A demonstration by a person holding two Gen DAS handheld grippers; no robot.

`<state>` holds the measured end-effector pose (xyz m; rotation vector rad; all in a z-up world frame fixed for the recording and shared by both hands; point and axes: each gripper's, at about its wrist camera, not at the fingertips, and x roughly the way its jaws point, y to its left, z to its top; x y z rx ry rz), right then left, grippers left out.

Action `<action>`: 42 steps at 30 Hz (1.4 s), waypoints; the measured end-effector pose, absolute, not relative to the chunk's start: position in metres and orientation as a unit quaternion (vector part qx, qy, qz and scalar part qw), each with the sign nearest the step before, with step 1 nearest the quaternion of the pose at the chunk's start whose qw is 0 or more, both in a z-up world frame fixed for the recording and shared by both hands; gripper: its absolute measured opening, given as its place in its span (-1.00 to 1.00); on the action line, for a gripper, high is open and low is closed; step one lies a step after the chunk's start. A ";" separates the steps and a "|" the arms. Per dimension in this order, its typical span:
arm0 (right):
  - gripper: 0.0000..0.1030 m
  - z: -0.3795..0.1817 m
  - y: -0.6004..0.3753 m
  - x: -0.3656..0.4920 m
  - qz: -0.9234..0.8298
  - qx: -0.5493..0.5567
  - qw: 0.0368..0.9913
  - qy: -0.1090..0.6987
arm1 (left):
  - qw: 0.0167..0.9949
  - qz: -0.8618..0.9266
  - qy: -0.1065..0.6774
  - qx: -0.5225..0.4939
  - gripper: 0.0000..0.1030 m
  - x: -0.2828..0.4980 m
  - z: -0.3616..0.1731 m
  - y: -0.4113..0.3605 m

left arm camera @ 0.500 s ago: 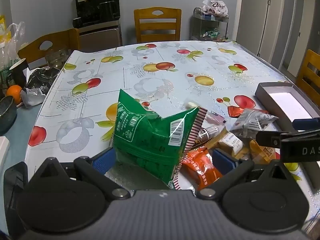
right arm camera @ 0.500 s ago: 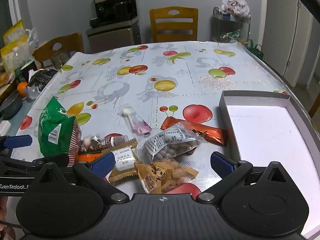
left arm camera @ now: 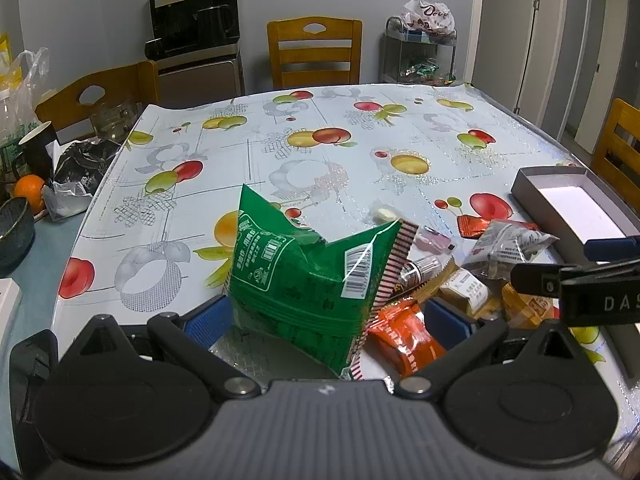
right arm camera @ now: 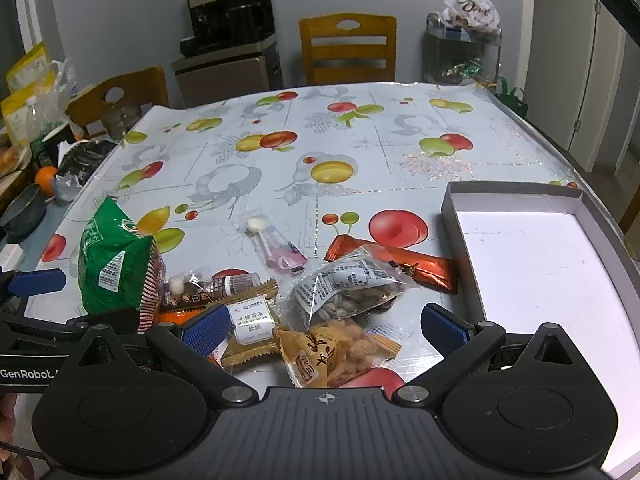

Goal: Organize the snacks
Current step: 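Close the left gripper on the green chip bag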

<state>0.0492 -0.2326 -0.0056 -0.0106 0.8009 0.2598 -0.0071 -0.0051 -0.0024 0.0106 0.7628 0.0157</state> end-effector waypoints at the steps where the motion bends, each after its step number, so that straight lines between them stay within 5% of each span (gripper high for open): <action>1: 1.00 -0.006 -0.232 0.049 0.126 -0.005 0.913 0.388 | 0.928 0.007 0.373 0.005 1.00 -0.007 -0.002 -0.005; 33: 1.00 -0.008 -0.233 0.048 0.133 -0.012 0.910 0.392 | 0.927 0.005 0.374 0.009 1.00 -0.006 -0.002 -0.002; 42: 1.00 -0.011 -0.237 0.035 0.164 -0.090 0.924 0.334 | 0.935 0.005 0.354 0.018 1.00 -0.009 -0.005 0.004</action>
